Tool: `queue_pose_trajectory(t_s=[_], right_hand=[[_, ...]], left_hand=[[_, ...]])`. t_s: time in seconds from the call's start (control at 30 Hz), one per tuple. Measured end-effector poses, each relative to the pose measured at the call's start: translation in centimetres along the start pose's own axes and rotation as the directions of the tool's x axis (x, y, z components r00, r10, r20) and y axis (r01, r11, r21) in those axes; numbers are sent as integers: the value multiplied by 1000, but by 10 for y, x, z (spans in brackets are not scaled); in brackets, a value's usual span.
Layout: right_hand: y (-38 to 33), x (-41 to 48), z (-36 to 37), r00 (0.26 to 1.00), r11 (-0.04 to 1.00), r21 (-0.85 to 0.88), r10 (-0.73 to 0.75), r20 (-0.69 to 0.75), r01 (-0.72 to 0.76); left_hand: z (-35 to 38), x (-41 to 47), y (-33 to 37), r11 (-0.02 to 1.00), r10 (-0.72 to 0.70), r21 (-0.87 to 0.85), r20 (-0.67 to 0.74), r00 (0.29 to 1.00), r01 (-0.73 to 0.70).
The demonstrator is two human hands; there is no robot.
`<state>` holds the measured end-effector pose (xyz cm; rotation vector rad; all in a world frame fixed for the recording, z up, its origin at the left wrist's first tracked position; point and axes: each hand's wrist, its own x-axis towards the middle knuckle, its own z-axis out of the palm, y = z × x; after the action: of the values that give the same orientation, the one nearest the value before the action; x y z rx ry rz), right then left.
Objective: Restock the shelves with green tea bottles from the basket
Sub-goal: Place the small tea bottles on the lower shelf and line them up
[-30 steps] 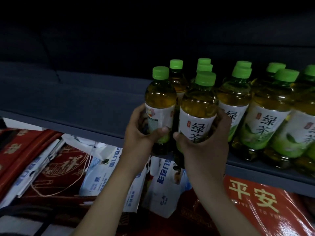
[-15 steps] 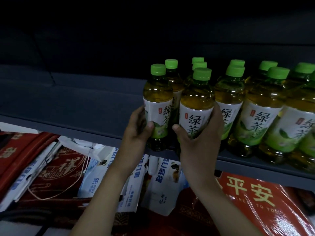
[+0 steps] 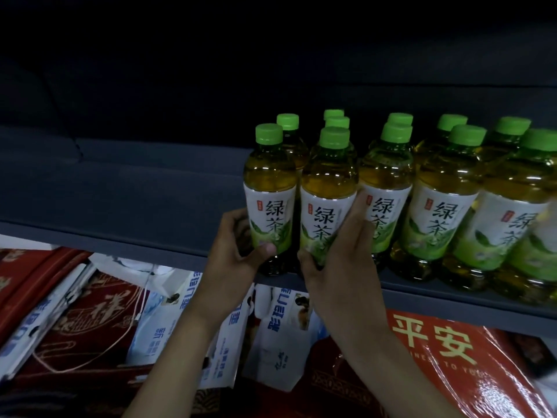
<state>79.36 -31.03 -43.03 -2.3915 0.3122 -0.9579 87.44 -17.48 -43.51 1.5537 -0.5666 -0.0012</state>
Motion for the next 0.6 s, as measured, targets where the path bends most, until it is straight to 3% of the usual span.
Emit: queue_pose_trajectory(t_s=[0.33,0.6], right_hand=[[-3,10,-2,993,920,-382,54,-102,-90],[1,2,-8,996,925,-379,-13,-92,-23]], left_hand=[[-1,6,-11,991,17,134,0,1000,-17],[5,8,-17,984,49,167,34,998,-54]])
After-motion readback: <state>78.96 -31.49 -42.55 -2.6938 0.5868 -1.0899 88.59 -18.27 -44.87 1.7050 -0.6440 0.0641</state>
